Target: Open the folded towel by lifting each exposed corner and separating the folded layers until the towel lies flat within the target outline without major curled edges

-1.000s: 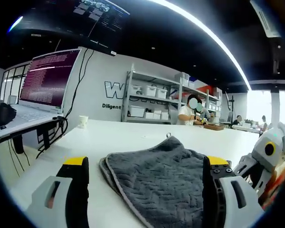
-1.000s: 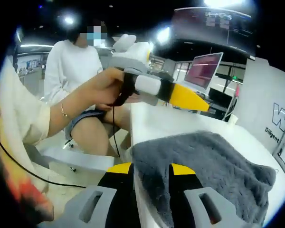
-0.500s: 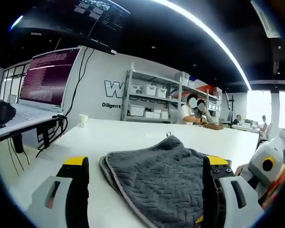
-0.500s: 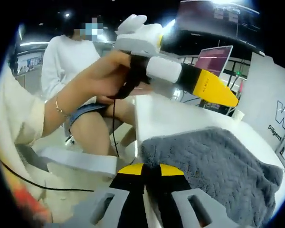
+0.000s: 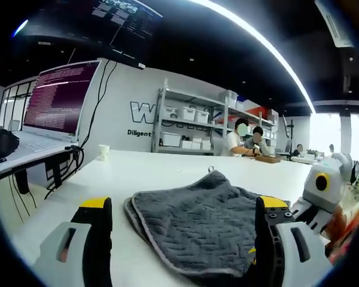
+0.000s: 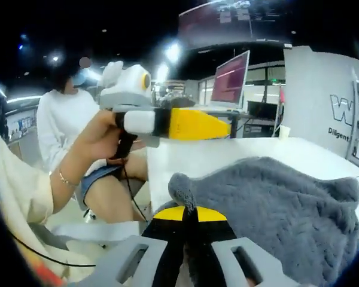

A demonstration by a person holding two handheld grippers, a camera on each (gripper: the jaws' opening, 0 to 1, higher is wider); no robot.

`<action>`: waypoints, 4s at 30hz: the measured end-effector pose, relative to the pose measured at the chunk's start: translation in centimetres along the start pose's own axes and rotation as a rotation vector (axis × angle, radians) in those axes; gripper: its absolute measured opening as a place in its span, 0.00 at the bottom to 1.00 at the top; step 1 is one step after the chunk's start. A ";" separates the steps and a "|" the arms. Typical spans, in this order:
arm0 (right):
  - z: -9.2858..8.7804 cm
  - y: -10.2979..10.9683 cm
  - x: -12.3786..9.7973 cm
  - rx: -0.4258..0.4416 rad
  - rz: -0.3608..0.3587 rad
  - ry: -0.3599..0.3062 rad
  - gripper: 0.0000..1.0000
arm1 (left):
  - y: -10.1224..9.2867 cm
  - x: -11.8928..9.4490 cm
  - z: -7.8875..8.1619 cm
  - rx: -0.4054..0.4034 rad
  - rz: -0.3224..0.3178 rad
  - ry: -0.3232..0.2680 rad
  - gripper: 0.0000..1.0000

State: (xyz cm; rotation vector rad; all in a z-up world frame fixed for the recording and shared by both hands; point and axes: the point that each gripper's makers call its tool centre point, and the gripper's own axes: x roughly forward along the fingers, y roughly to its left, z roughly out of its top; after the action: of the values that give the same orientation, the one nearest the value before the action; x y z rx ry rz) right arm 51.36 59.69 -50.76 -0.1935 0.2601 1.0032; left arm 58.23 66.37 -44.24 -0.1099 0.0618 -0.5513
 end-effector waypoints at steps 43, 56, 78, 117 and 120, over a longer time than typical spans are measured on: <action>3.8 -26.3 -27.0 0.152 -0.804 -0.289 0.00 | -2.7 1.7 -3.3 0.035 -0.089 0.117 0.98; -2.7 -29.6 -36.2 0.145 -1.073 -0.141 0.00 | -2.7 1.7 -3.3 0.035 -0.084 0.114 0.96; -16.5 -30.4 -44.5 0.252 -1.236 0.216 0.00 | -3.4 2.1 -3.9 0.042 -0.090 0.133 0.96; -13.6 -29.6 -45.6 0.305 -1.187 0.000 0.99 | -4.3 2.2 -5.1 0.061 -0.116 0.175 0.88; -13.1 -29.3 -44.2 0.314 -1.125 -0.002 0.99 | -4.2 2.2 -5.2 0.060 -0.109 0.180 0.82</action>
State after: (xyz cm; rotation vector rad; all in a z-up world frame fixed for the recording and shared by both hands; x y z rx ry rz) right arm 52.08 5.11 -48.70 -0.0289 0.2496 -0.1567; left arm 57.46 61.23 -48.98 -0.0048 0.2155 -0.6703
